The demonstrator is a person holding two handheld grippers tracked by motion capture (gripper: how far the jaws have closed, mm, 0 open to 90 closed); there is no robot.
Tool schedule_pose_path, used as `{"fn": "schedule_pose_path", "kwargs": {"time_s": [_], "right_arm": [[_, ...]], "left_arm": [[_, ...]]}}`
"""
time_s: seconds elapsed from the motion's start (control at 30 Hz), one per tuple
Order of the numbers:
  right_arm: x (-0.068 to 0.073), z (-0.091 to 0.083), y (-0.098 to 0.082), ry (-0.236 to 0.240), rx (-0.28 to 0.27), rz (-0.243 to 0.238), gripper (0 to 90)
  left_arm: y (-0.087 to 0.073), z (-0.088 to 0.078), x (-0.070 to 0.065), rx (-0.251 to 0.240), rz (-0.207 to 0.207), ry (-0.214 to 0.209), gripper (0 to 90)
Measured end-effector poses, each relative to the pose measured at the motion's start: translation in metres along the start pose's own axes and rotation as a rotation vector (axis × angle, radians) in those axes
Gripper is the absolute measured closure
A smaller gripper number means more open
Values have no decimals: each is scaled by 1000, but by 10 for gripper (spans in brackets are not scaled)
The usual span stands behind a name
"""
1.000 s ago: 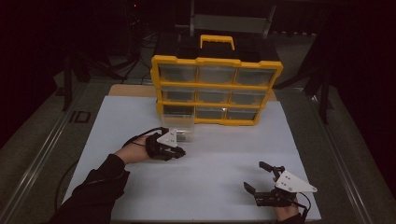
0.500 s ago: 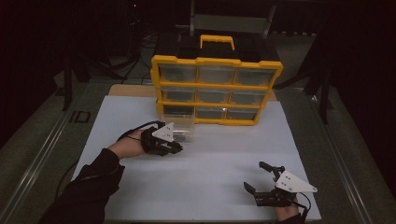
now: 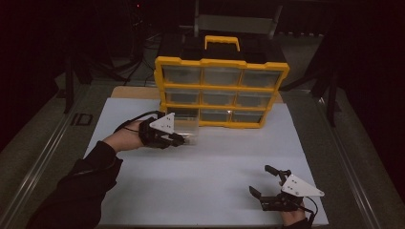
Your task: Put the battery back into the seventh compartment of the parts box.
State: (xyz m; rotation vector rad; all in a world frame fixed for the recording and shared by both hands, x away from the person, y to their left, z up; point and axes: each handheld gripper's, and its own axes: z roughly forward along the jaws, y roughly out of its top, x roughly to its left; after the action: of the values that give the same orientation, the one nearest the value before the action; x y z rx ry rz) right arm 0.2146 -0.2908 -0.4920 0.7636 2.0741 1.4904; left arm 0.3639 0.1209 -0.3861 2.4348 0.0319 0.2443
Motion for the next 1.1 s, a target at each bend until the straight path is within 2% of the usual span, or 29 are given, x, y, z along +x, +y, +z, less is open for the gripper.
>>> {"fn": "schedule_pose_path", "kwargs": {"time_s": [0.2, 0.5, 0.73, 0.97, 1.1], "right_arm": [[0, 0, 0, -1, 0, 1, 92], [-1, 0, 0, -3, -2, 1, 92], [-1, -1, 0, -4, -2, -2, 92], [-1, -1, 0, -4, -6, -1, 92], [-1, -1, 0, -5, -5, -1, 92]], "left_arm": [[8, -10, 4, 5, 16, 4, 756], [23, -26, 10, -10, 37, 41, 755], [35, -43, 20, -22, 53, 69, 755], [38, -47, 31, -47, 45, 88, 755], [39, -46, 38, -60, 24, 102, 755]]}}
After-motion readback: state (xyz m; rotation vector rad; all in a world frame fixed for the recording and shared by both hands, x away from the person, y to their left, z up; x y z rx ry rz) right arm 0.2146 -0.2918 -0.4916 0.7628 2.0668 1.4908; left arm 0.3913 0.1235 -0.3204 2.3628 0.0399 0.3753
